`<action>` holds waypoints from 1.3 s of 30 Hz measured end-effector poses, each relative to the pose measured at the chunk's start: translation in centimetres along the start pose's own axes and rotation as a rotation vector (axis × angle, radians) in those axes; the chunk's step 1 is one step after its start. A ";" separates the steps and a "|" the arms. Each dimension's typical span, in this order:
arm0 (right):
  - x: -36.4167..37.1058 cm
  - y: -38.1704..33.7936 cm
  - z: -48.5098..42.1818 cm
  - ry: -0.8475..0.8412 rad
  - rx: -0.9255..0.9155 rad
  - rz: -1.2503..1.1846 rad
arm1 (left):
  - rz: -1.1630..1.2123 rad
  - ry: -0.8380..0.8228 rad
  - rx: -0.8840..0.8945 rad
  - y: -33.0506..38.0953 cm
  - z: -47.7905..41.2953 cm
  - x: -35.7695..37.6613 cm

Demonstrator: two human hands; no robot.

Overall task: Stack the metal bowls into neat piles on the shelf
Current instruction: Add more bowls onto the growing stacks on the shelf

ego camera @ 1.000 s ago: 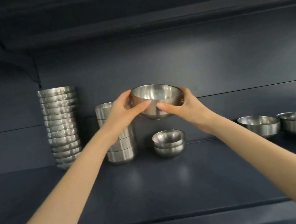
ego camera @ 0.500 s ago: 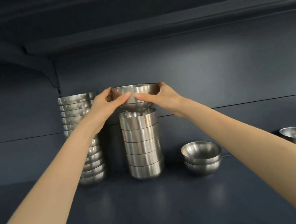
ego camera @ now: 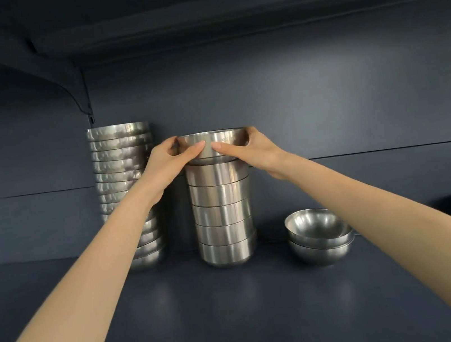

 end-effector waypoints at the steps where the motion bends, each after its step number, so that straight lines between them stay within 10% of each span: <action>1: 0.0 0.3 -0.1 -0.007 0.003 0.001 | 0.004 -0.004 0.000 -0.2 0.1 0.1; 22: 0.4 1.8 0.0 -0.055 0.012 0.068 | -0.113 -0.059 -0.023 -1.4 0.0 1.2; 39: -3.6 2.1 10.8 -0.008 -0.164 1.032 | -1.158 -0.107 0.179 0.8 10.5 2.3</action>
Point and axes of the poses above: each hand's wrist, its own z-axis away from the middle knuckle, its own x-axis out of the palm, y = z × x, the point moved 7 cm from there along -z, towards the middle knuckle, and after that the axes turned 1 degree about -z, right-handed, at the moved point
